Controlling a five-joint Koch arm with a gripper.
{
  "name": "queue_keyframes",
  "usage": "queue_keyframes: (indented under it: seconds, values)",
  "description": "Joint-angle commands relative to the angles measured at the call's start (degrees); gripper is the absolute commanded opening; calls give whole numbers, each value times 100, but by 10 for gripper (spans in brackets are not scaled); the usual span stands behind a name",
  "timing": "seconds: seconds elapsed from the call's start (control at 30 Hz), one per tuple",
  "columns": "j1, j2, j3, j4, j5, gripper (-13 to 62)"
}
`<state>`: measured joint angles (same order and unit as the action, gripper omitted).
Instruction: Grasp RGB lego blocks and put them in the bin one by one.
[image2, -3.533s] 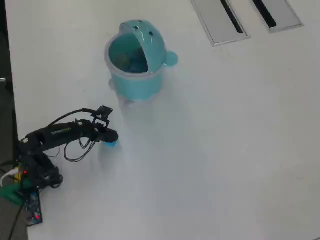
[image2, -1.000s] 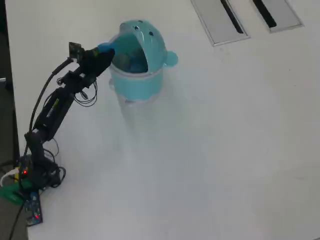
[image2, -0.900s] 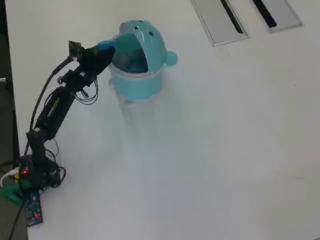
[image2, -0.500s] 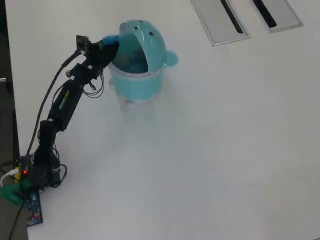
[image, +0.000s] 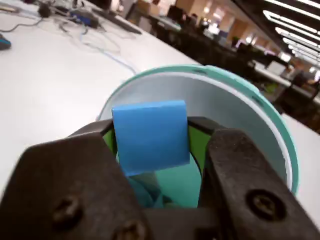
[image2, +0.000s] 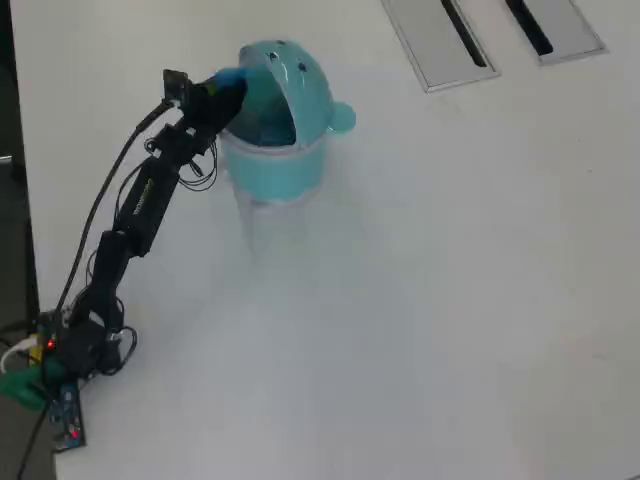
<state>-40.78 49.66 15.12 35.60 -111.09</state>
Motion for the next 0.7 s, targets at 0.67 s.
queue_keyframes:
  seconds: [0.67]
  values:
    - [70,-149,-826,-70,-272,279]
